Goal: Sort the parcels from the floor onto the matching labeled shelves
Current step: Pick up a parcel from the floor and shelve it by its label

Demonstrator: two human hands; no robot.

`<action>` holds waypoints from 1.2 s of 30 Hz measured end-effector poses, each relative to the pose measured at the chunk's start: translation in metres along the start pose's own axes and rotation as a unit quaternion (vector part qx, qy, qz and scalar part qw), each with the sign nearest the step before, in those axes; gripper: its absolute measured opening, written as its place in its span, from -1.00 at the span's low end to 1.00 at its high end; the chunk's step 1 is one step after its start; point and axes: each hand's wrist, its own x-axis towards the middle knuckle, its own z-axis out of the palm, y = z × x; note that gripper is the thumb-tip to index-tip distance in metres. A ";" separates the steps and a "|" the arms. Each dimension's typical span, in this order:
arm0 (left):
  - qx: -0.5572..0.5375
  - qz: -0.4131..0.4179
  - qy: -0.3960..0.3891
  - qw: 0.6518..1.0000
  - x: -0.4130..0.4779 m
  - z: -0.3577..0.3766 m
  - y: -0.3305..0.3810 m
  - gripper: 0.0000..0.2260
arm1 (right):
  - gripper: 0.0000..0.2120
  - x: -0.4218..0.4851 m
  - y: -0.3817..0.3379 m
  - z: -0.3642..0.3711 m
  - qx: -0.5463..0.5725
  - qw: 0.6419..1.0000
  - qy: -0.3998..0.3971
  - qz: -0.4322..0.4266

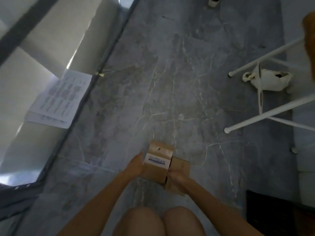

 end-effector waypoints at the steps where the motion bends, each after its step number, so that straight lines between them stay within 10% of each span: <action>1: -0.021 -0.001 -0.018 1.000 0.018 0.014 -0.012 -0.40 | -0.68 0.020 0.006 0.005 0.002 1.000 -0.006 0.006; 7: -0.102 0.026 -0.010 0.994 0.065 0.057 -0.061 -0.01 | -0.62 0.067 0.026 0.027 0.038 0.999 -0.033 -0.015; 12: -0.125 -0.004 0.036 0.991 0.000 0.009 -0.017 -0.44 | -0.58 0.006 0.001 0.020 0.008 0.997 -0.023 -0.078; 23: -0.179 0.065 0.116 0.975 -0.294 -0.190 0.191 -0.50 | -0.60 -0.360 -0.150 -0.045 -0.115 0.954 0.010 -0.278; 30: -0.193 0.148 0.203 0.949 -0.518 -0.324 0.328 -0.54 | -0.60 -0.622 -0.228 -0.075 -0.059 0.894 0.000 -0.444; 36: -0.193 0.224 0.355 0.887 -0.651 -0.389 0.398 -0.50 | -0.46 -0.770 -0.286 -0.078 -0.043 0.774 -0.003 -0.631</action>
